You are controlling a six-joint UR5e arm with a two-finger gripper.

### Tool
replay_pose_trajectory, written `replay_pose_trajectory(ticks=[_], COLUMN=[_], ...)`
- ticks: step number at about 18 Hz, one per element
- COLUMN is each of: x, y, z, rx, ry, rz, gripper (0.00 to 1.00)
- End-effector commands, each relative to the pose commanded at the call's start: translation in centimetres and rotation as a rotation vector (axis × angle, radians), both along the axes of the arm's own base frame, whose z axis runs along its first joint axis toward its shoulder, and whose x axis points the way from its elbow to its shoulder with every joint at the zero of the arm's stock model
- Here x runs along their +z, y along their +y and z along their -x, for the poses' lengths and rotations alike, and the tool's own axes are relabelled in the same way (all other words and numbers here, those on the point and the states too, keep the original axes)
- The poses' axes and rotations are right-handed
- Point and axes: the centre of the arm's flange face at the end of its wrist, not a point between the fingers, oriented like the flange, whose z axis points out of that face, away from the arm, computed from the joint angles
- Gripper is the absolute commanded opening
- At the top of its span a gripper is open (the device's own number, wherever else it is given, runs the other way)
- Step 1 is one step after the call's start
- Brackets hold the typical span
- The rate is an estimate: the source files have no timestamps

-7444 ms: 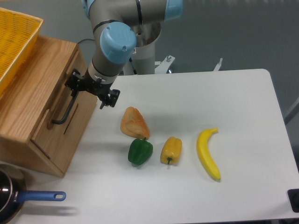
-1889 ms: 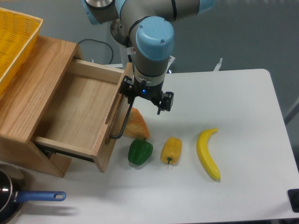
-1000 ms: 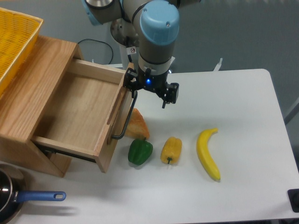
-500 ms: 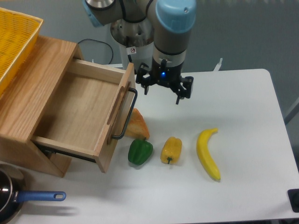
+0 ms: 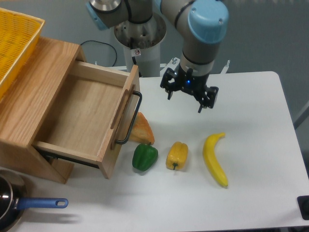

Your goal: Slide the top drawer open

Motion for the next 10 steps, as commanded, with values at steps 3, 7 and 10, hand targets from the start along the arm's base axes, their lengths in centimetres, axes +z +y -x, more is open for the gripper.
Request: replay_pose_trajectory(ticks=[3, 7, 10], x=[-1.6, -1.8, -1.5], y=[-0.1, -0.5, -0.7], z=[2.2, 3.2, 3.5], rx=[-0.108, -0.148, -0.143], ry=[0.068, 0.084, 0.099], rz=[0.021, 0.023, 0.016], gripper=[1.0, 1.0, 1.0])
